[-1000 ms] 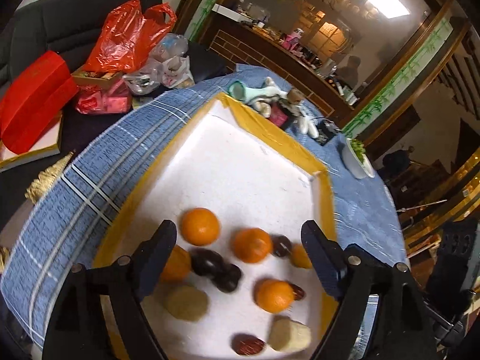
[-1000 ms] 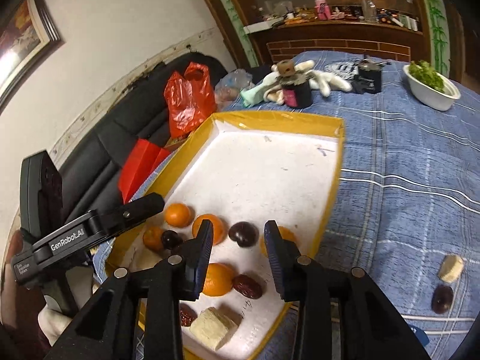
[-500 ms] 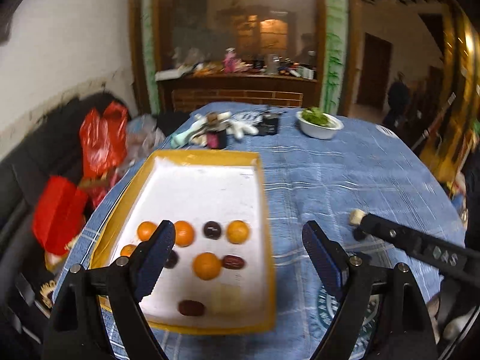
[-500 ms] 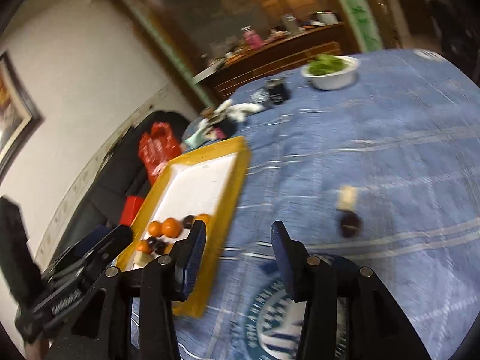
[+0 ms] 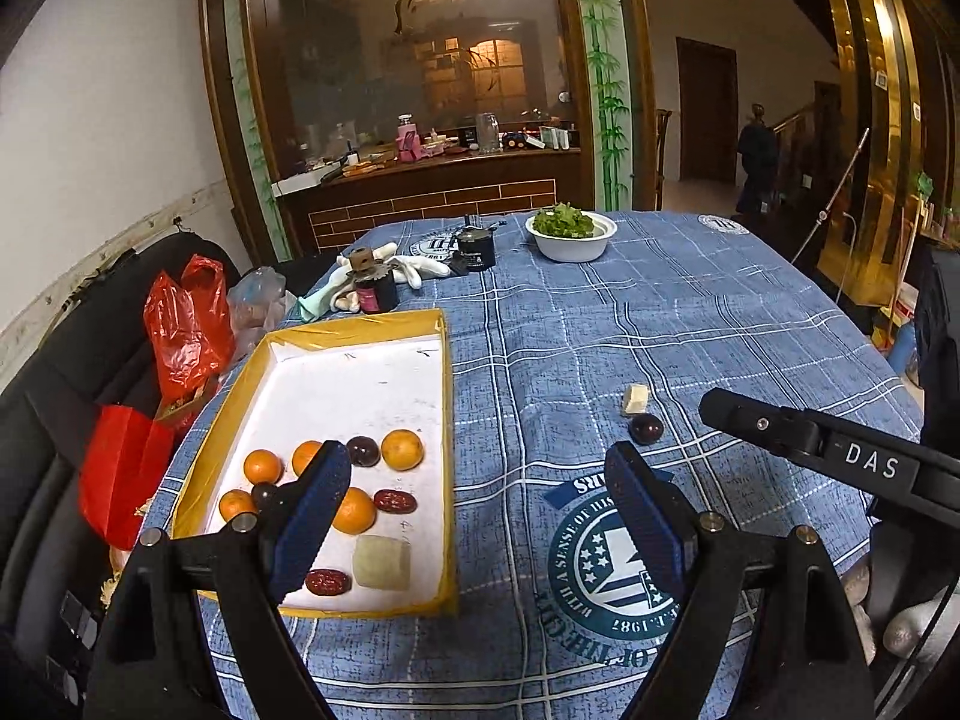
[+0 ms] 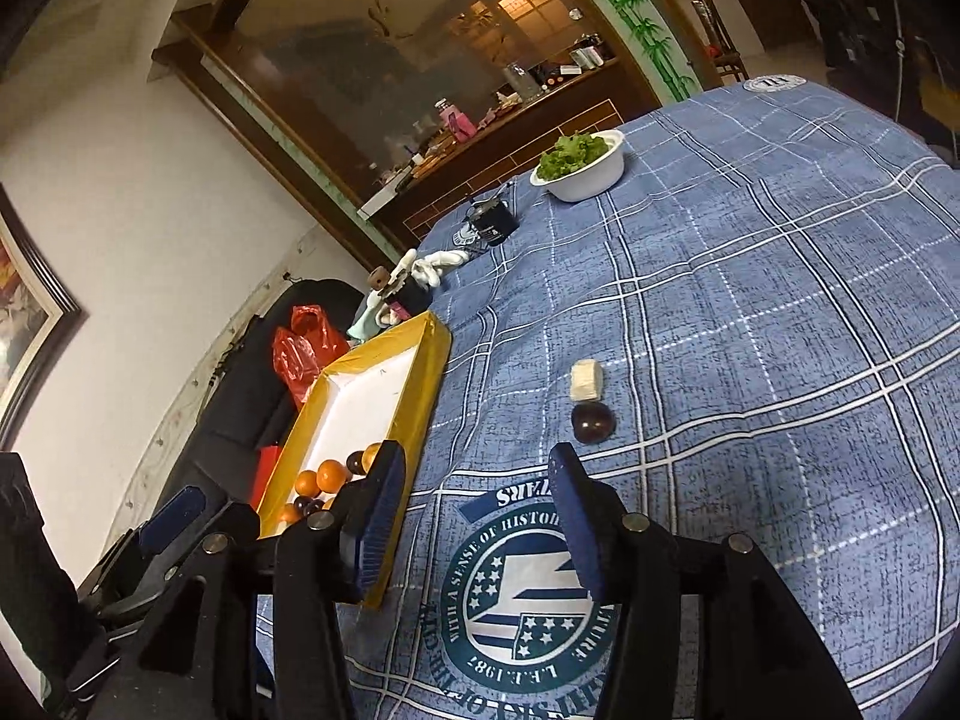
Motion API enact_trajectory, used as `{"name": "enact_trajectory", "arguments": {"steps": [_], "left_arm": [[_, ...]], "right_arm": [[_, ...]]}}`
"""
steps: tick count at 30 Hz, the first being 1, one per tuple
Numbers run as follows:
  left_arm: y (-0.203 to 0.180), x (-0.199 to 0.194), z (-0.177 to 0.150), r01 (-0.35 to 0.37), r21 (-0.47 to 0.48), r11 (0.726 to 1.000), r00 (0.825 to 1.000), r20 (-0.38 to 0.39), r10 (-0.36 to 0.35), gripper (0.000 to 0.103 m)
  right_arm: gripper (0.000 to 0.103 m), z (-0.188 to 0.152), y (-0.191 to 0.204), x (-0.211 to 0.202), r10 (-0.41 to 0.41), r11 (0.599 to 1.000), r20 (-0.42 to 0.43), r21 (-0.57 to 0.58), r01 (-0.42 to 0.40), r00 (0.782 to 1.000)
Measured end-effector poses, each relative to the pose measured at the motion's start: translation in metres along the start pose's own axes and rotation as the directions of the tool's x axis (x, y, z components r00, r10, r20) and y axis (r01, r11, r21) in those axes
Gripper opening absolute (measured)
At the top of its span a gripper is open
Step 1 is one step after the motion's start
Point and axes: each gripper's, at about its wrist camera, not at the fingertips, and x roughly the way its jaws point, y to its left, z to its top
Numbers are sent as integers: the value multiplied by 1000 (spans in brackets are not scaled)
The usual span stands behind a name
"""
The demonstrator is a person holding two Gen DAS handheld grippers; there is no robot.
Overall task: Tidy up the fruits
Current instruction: 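Grasp the last dark plum on the cloth with the right tool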
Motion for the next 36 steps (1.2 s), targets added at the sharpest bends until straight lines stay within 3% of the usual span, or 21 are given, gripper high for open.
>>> {"name": "enact_trajectory", "arguments": {"steps": [14,22,25,31,36], "left_arm": [[-1,14,-6,46,-4,999,997,-58,-46,86],[36,36,-10,86,-148,985,990,-99,-101,86],[37,47,-14,115,-171,979,982,-131,-138,86],[42,60,-18,155,-212,965,970,-155,-190,86],[59,64,-15,149,-257,955,972,-139,-189,86]], "right_arm": [[57,-4,-9,3,-21,999,-9,24,21,1000],[57,11,-33,-7,-91,994,35,57,89,995],[58,16,-40,-1,-128,991,12,44,127,992],[58,16,-24,43,-195,976,-99,-121,183,976],[52,11,-7,89,-277,926,-155,-305,221,948]]}}
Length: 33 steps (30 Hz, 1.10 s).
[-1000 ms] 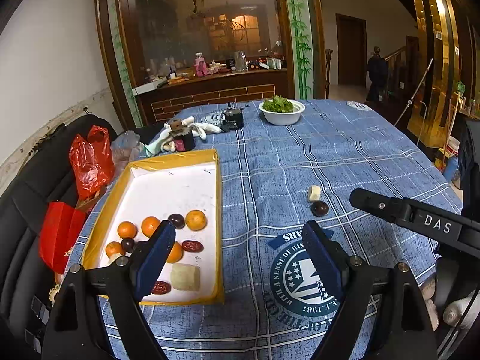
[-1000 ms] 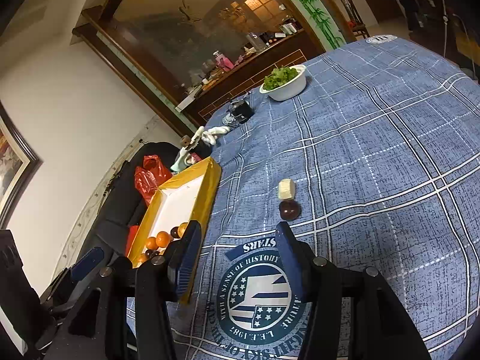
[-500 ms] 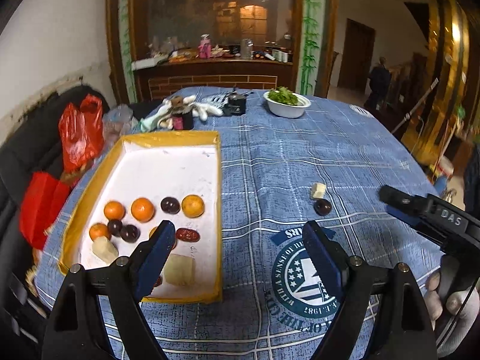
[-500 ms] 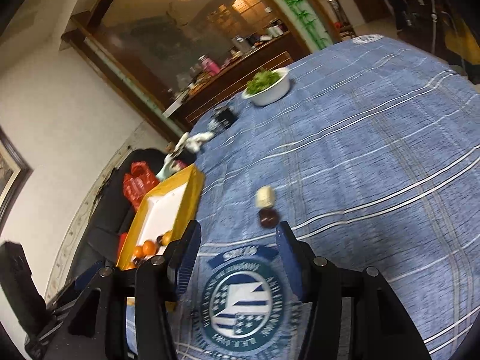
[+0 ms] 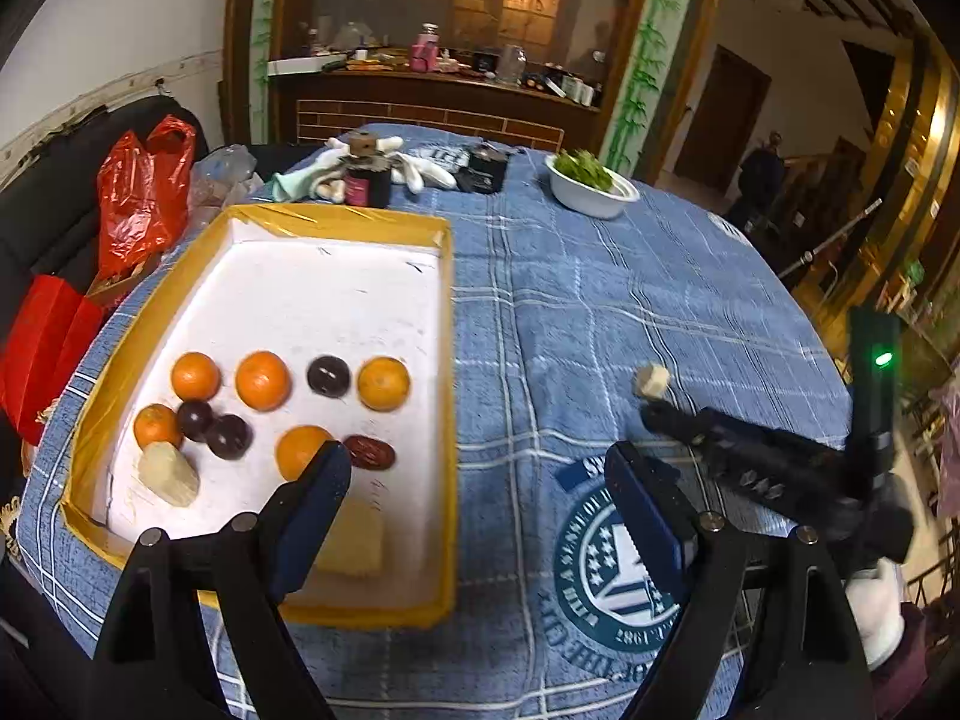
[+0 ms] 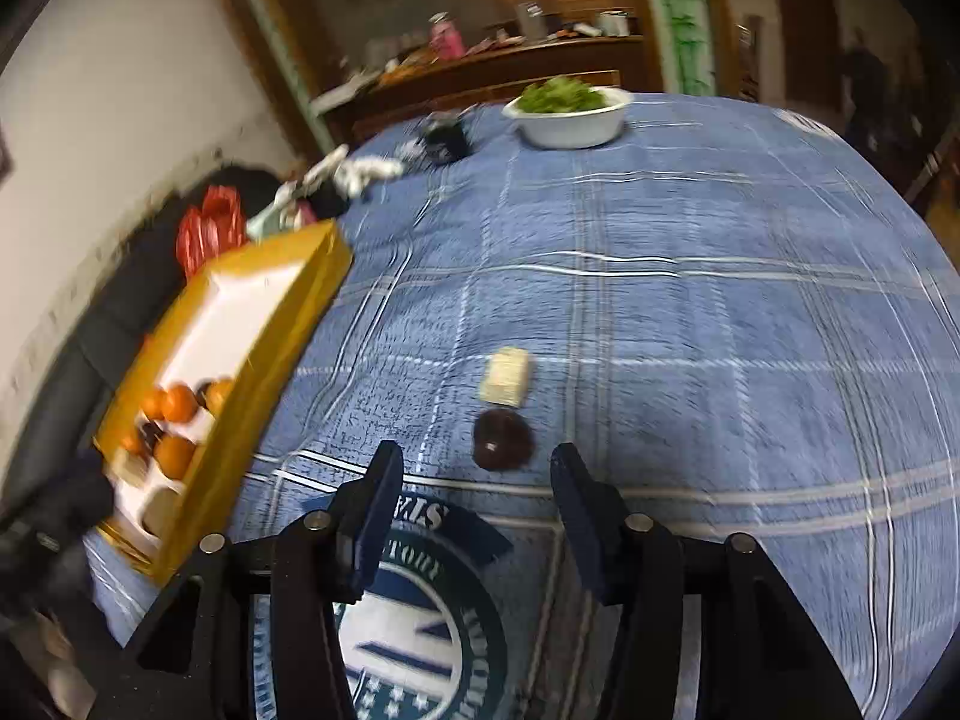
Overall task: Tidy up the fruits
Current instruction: 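Grasp the last dark plum on the cloth with the right tool, then grasp the beige yam piece with the left tool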
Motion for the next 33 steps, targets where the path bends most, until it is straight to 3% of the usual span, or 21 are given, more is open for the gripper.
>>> {"name": "enact_trajectory", "arguments": {"steps": [5,7,8,18,20,21,23,25,27,28,33], "left_arm": [[-2,1,12,0,15,1000,1000,21,-1,86],[-8,6,16,6,27,1000,1000,14,-6,86],[-13,11,19,13,34,999,1000,3,-14,86],[-43,53,35,65,17,998,994,-87,-64,86],[-45,56,38,65,7,998,994,-90,-64,86],[-45,57,39,64,5,998,994,-91,-64,86],[-45,58,41,59,2,998,994,-90,-58,86],[-46,62,43,53,0,999,994,-96,-53,86],[-48,66,45,67,-5,998,992,-106,-67,86],[-50,69,45,72,-3,997,991,-110,-72,86],[-63,85,48,88,24,996,987,-138,-84,86]], "right_arm": [[40,5,7,21,-58,996,-9,-65,57,998],[21,6,2,19,-52,997,-6,-56,52,999],[17,6,-3,17,-37,999,-7,-40,36,999],[18,5,-24,18,76,997,33,29,-77,997],[38,5,-26,19,88,995,33,42,-90,996],[66,5,-27,22,94,994,19,52,-95,995],[71,4,-29,24,108,992,8,62,-108,994],[65,4,-26,22,114,992,18,49,-115,993],[33,3,-21,21,60,998,22,17,-61,998],[26,3,-21,20,42,999,25,5,-43,999],[26,0,-27,18,52,998,15,27,-52,999]]}}
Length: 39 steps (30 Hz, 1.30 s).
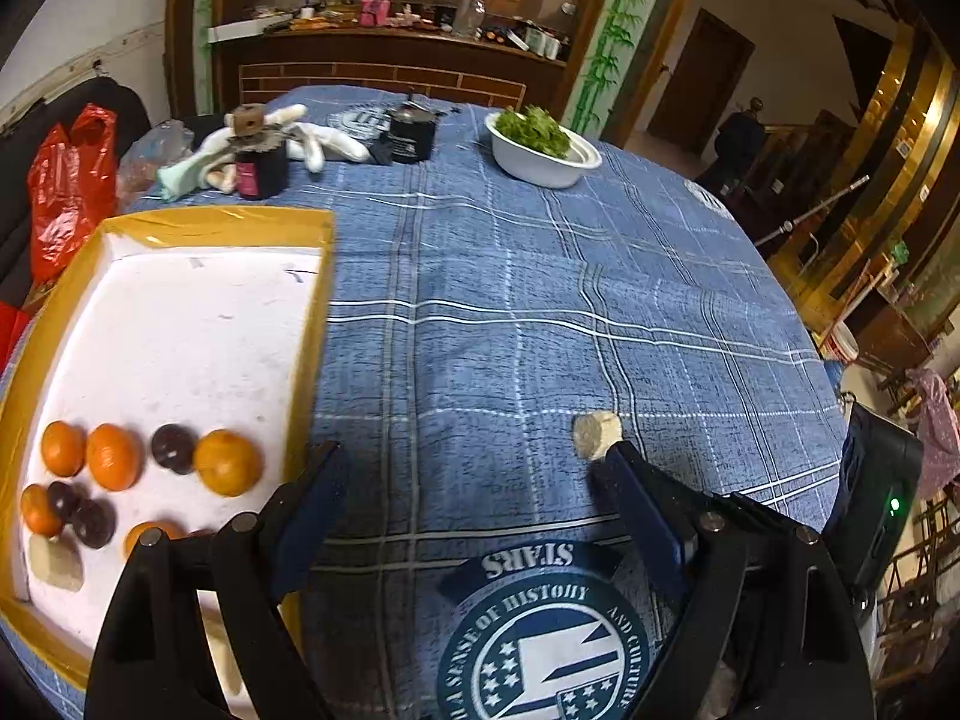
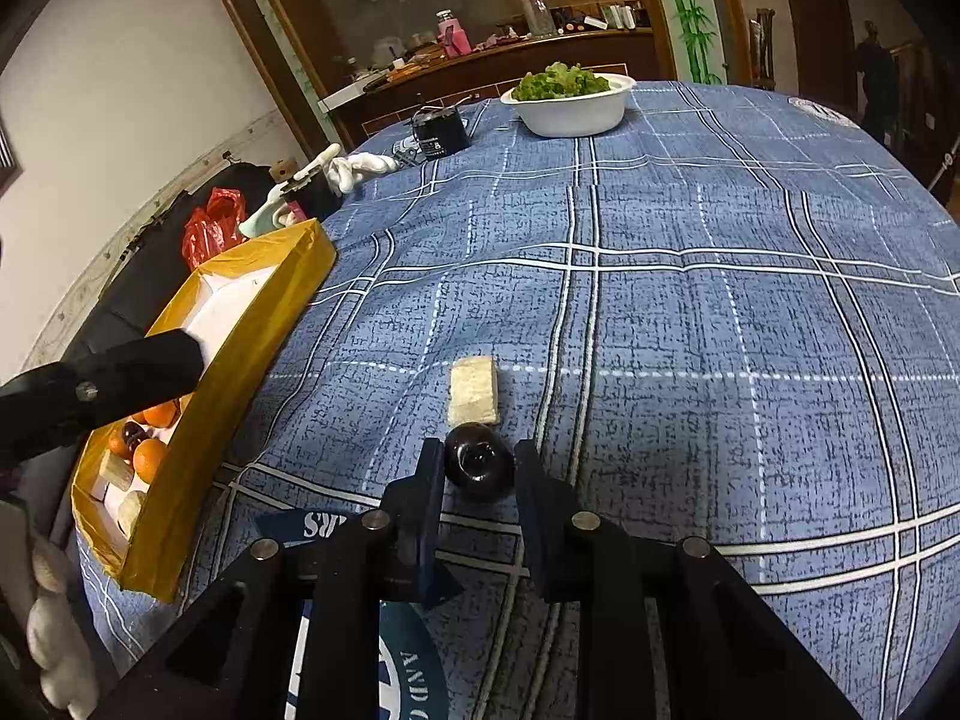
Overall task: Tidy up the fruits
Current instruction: 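Grasp the beige yam piece with the left tool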
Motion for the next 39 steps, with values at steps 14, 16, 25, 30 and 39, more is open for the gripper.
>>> {"name": "enact_trajectory", "arguments": {"steps": [14,16,25,30,39], "left_arm": [[-22,59,3,74,5,997,990,-120,-73,85],[-32,65,-1,61,53,997,991,-120,-54,82],[-52,87,-6,59,155,986,994,-102,-44,41],[-56,67,-8,24,184,983,999,-34,-18,17],[10,-3,-15,56,-2,998,997,53,-56,17]], "right_arm": [[25,2,-39,-29,-30,987,93,162,15,995],[25,3,-52,-33,-33,974,111,227,7,993],[25,7,-49,-34,-30,977,119,214,4,992],[25,8,-48,-31,-31,979,121,203,5,992],[25,9,-41,-34,-5,986,167,164,-23,986]]}}
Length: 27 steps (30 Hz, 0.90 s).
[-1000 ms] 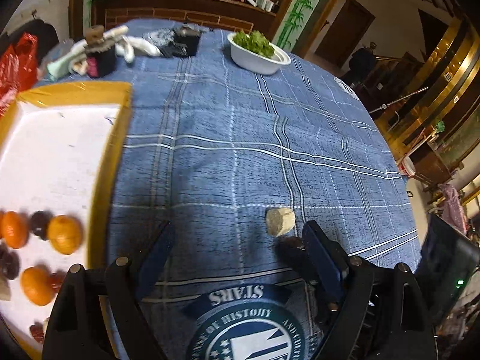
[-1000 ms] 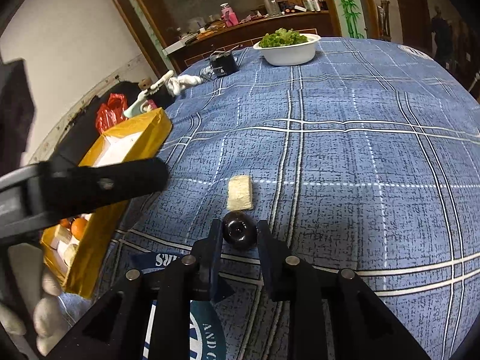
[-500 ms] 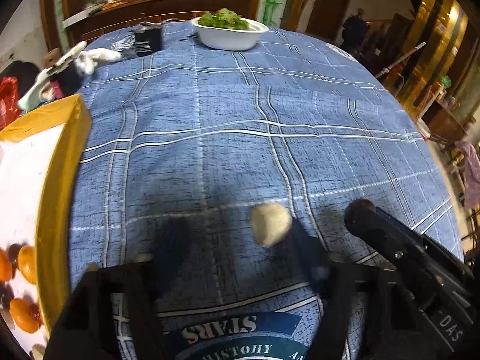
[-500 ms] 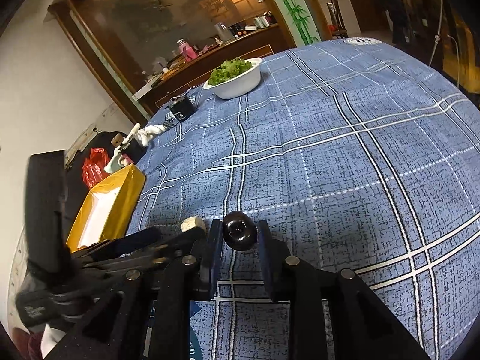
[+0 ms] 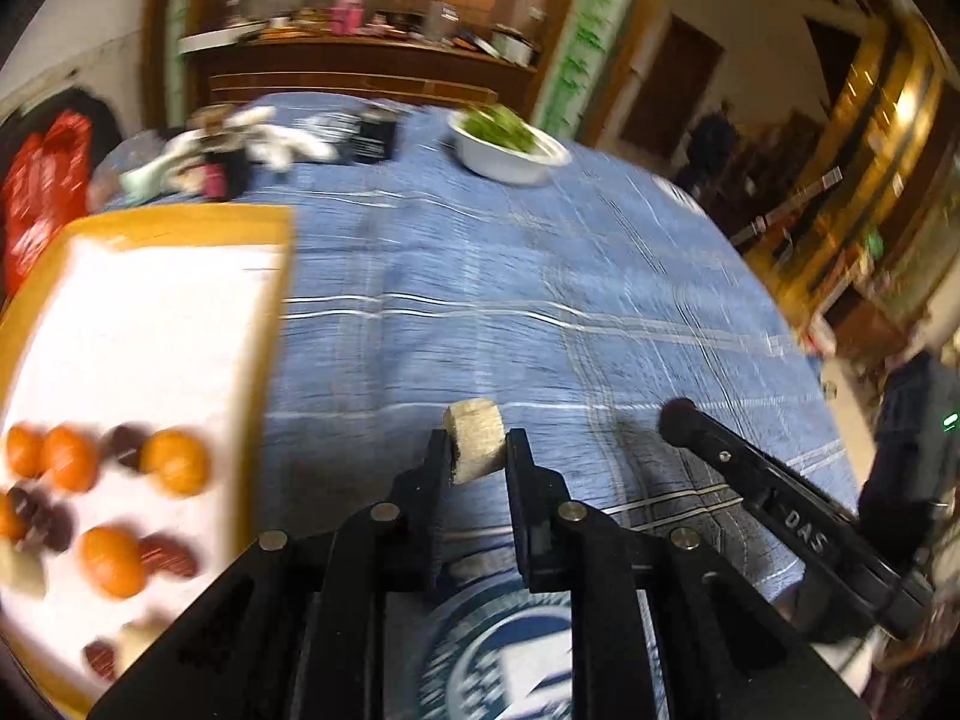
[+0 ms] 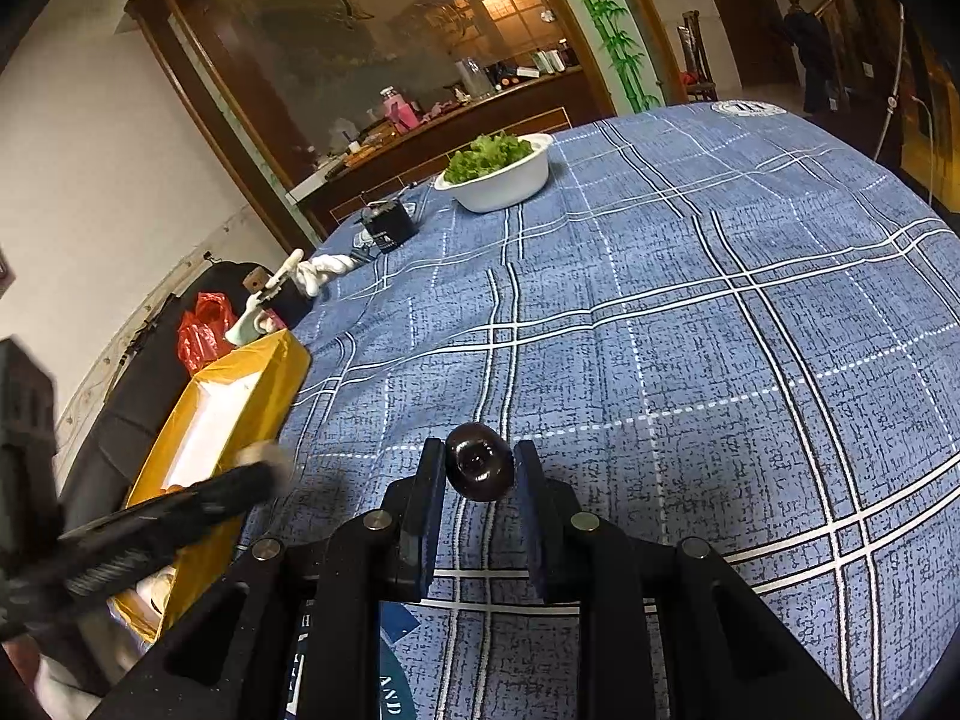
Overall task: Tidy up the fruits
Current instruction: 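Grasp the beige yam piece with the left tool, then carry the yam piece and plum into the tray and open both tools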
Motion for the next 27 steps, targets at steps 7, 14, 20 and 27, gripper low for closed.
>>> {"name": "enact_trajectory", "arguments": {"steps": [7,14,20,27], "left_arm": [[90,-55,-6,-108,-167,980,989,78,122,17],[150,-74,-21,-122,-283,951,984,92,153,17],[169,-72,-32,-124,-292,948,985,77,152,17],[184,-61,-30,-127,-290,948,986,64,152,17]], "right_arm": [[25,-5,18,-5,17,1000,-3,-25,-17,1000],[26,-13,81,-7,140,986,-83,-85,-147,987],[26,-19,139,21,234,960,-199,-109,-259,952],[28,-26,191,68,259,941,-310,-135,-312,915]]}}
